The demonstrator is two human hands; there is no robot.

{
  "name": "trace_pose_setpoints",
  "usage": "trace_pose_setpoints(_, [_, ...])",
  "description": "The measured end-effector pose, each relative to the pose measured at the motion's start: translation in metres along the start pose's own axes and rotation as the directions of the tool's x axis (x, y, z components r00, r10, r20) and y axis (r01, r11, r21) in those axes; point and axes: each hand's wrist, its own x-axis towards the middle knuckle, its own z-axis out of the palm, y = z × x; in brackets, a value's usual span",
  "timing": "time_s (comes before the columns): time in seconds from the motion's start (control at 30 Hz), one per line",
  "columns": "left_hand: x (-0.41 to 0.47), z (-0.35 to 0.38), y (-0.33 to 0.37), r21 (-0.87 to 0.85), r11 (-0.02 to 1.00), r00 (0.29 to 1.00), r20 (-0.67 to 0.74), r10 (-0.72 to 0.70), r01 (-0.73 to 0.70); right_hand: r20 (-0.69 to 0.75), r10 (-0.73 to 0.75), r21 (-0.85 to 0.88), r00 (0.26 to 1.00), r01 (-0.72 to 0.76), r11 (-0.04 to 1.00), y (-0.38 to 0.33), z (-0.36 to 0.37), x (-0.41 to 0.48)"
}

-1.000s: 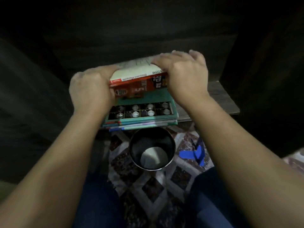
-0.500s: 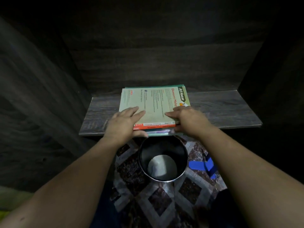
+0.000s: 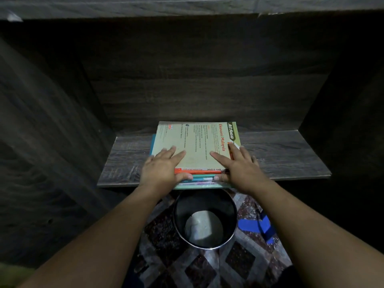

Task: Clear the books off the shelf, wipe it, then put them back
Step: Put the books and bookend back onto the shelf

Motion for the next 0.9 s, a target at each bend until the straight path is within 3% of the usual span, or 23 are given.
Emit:
trace_pose_setpoints(0.17, [-0.004,-0.002,0.002,-0.042,0.999,0.999,-0.038,-0.006,0.004,0.039,0.035,0.039,0.999,-0.037,0.999,-0.002,-0.007,0.000])
trace_pose_setpoints(0.33, [-0.005,0.000,0.005,-0.068,0.997,0.995,-0.100,0.016,-0.023,-0.057,0.009,-0.126,0.998,-0.016,0.992,0.004,-0.013,0.002])
trace_pose_setpoints(0.43, [-0.004,-0.002,0.004,-0.158,0.986,0.982,-0.190,0.018,-0.049,-0.162,0.047,-0.025,0.986,-0.051,0.998,0.009,-0.017,0.005])
trace_pose_setpoints(0.5, [-0.004,-0.003,0.005,-0.189,0.976,0.979,-0.192,0.067,-0.104,-0.098,0.046,-0.009,0.994,-0.047,0.999,0.010,-0.015,0.004])
trace_pose_setpoints(0.6, [-0.001,-0.003,0.007,-0.160,0.975,0.976,-0.174,0.127,-0.155,0.004,0.020,0.017,1.000,-0.020,1.000,0.008,-0.012,0.004])
trace_pose_setpoints(0.73, [0.000,0.002,0.007,-0.058,0.980,0.963,-0.204,0.174,-0.190,-0.099,0.006,-0.078,0.995,-0.013,0.997,0.003,-0.012,0.004])
trace_pose_setpoints(0.9, [-0.002,0.013,0.007,0.057,0.973,0.933,-0.274,0.233,-0.226,-0.088,0.007,-0.096,0.996,-0.016,0.995,-0.001,-0.006,0.004])
